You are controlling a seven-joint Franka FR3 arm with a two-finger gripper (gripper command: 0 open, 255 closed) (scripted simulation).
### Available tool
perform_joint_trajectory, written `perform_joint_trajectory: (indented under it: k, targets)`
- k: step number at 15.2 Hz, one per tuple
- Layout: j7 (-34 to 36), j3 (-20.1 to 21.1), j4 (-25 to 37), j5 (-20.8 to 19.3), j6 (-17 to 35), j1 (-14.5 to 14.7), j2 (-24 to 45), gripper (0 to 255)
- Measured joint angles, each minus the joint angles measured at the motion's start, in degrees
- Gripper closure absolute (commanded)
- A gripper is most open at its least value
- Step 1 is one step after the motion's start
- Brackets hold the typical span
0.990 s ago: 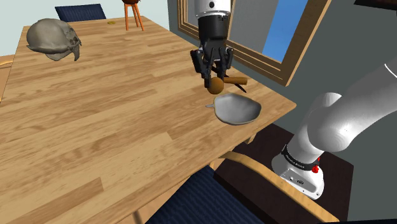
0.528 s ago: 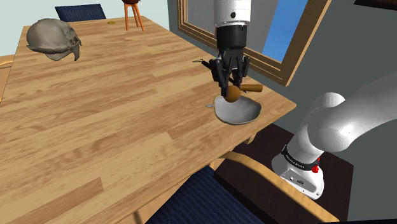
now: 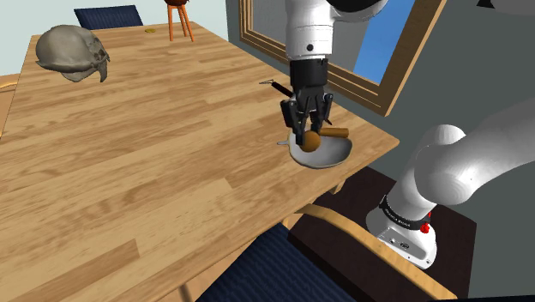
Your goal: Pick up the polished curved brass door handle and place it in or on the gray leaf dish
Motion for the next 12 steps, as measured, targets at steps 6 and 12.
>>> perform_joint_trajectory:
  k: [6, 12]
  targets:
    - [-0.9, 0.5, -3.0, 0.3, 3.0, 0.1, 0.1, 255]
    - [-0.9, 0.6, -3.1, 0.3, 3.1, 0.1, 0.1, 0]
